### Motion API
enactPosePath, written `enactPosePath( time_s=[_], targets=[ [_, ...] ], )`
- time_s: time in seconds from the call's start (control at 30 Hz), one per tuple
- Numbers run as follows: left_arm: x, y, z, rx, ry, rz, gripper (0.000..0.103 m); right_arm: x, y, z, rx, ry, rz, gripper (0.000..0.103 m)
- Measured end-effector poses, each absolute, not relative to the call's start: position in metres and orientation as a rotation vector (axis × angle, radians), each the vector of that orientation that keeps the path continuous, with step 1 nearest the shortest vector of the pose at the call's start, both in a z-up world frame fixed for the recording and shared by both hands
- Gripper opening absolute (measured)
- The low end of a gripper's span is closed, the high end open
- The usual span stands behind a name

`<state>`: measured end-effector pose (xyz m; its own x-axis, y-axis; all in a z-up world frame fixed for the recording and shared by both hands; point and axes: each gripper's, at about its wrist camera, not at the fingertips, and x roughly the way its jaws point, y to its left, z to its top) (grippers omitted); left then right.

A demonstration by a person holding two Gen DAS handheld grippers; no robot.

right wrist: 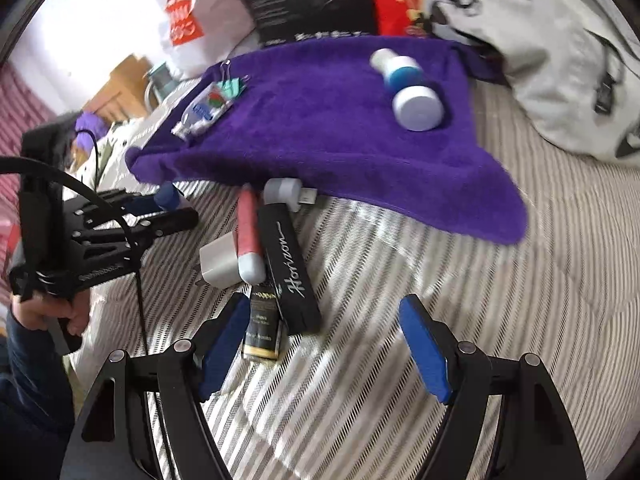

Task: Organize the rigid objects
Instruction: 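Grasp the blue-lidded jar with the left tool while the right tool grasps the Horizon tube, then move the left tool's jar over the towel while the right tool moves the Horizon tube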

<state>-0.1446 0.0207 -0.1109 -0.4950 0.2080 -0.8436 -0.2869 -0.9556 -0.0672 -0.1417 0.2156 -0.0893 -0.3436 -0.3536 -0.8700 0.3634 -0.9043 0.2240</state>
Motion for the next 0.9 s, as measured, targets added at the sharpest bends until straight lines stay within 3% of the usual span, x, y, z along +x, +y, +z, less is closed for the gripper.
enactPosePath(
  time_s=[0.27, 0.33, 0.47, 0.5, 0.9],
  targets=[
    [-0.141, 0.015, -0.110, -1.393, 0.093, 2.494, 0.034, -0.157, 0.204, -0.097, 1.413, 0.116, -2.287, 0.074],
    [-0.141, 0.015, -0.110, -1.395, 0.093, 2.491, 0.034, -0.159, 0.201, -0.096, 1.380, 0.120, -2.272, 0.066],
    [-0.142, 0.014, -0.109, -1.393, 0.103, 2.491, 0.034, -0.158, 0.193, -0.093, 1.321, 0.095, -2.184, 0.026],
    [-0.141, 0.013, -0.108, -1.393, 0.102, 2.490, 0.034, -0.156, 0.191, -0.091, 1.309, 0.112, -2.187, 0.022],
    [-0.140, 0.015, -0.107, -1.394, 0.101, 2.490, 0.034, -0.139, 0.229, -0.095, 1.453, 0.162, -2.318, 0.024]
  ],
)
